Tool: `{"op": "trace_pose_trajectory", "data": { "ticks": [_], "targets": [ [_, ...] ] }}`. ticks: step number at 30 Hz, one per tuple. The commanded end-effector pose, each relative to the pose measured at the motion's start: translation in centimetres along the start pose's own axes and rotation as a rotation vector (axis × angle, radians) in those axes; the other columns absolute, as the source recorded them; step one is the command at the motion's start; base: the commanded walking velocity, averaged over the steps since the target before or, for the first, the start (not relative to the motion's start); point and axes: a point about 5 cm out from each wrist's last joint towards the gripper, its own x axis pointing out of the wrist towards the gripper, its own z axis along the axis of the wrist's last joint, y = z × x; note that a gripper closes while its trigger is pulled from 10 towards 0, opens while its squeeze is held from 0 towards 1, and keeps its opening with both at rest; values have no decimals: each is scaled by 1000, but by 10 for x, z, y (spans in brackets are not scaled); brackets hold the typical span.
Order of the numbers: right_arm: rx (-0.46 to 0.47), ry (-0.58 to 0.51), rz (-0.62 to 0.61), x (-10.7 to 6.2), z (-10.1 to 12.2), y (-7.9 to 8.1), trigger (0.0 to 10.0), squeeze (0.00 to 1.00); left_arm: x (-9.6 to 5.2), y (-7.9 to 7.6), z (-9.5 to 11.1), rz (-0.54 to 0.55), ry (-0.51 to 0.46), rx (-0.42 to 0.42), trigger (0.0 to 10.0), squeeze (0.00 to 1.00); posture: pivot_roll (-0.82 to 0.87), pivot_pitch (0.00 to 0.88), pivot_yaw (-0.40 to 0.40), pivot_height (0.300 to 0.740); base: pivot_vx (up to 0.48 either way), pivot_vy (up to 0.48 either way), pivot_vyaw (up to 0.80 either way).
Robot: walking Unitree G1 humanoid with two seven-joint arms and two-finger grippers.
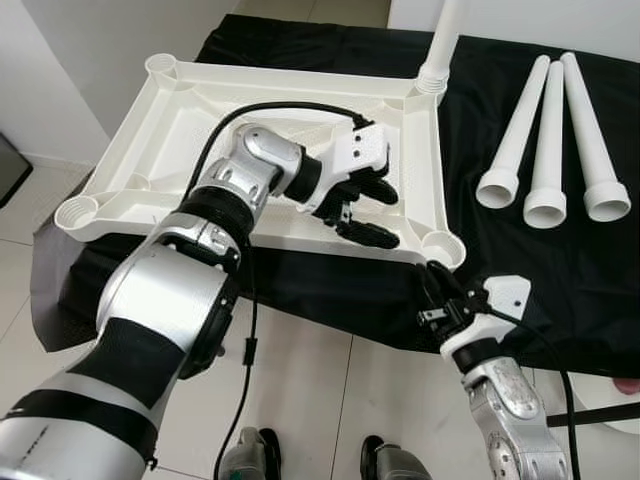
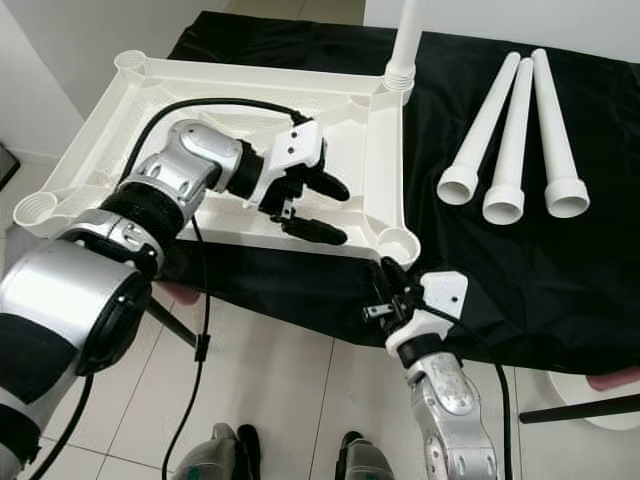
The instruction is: Building children table
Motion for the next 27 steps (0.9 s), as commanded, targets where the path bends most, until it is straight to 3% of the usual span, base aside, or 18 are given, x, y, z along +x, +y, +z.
{"op": "trace_pose_trajectory", "data": {
  "ticks": [1,2,3,4,12,13,15,16,17,18,21,23,25,27],
  "targets": [
    [4,-11,-20,-1,0,-3,10000,0,-7,15,-3,319,-37,-36,10000,0,-3,170,38,740,0,0,0],
    [4,-11,-20,-1,0,-3,10000,0,-7,15,-3,319,-37,-36,10000,0,-3,170,38,740,0,0,0],
    [1,-36,-33,5,6,-7,10000,0,-21,21,1,420,-110,-66,10000,0,0,174,32,740,0,0,0],
    [-3,-44,-36,6,8,-9,10000,0,-27,23,2,453,-135,-76,10000,0,0,174,32,740,0,0,0],
    [6,-88,-76,18,15,-21,10000,0,-48,27,-8,654,-248,-189,10000,0,7,172,22,740,0,0,0],
    [2,-98,-110,22,16,-25,10000,188,-52,26,-13,701,-275,-215,10000,0,5,168,22,740,0,0,0],
    [0,-104,-133,24,17,-28,10000,188,-54,25,-17,734,-292,-233,10000,0,5,167,21,740,0,0,0],
    [-5,-111,-158,27,19,-31,10000,1000,-56,23,-22,772,-304,-243,10000,0,5,167,21,740,0,0,0],
    [-5,-111,-158,27,19,-31,10000,1000,-56,23,-22,772,-304,-243,10000,0,5,167,21,740,0,0,0],
    [-21,-118,-195,32,20,-36,10000,1000,-62,21,-31,879,-300,-237,10000,0,9,162,13,740,0,0,0],
    [-27,-117,-206,33,20,-38,10000,1000,-64,20,-33,903,-292,-233,10000,0,9,162,13,740,0,0,0],
    [-29,-123,-224,37,20,-41,10000,1000,-71,18,-40,962,-303,-295,10000,0,9,158,9,740,0,0,0],
    [-32,-124,-228,38,21,-42,10000,1000,-73,18,-41,975,-304,-292,10000,0,8,155,9,740,0,0,0],
    [-47,-129,-250,41,21,-43,10000,1000,-79,17,-42,1084,-294,-260,10000,0,7,152,8,740,0,0,0]
  ]
}}
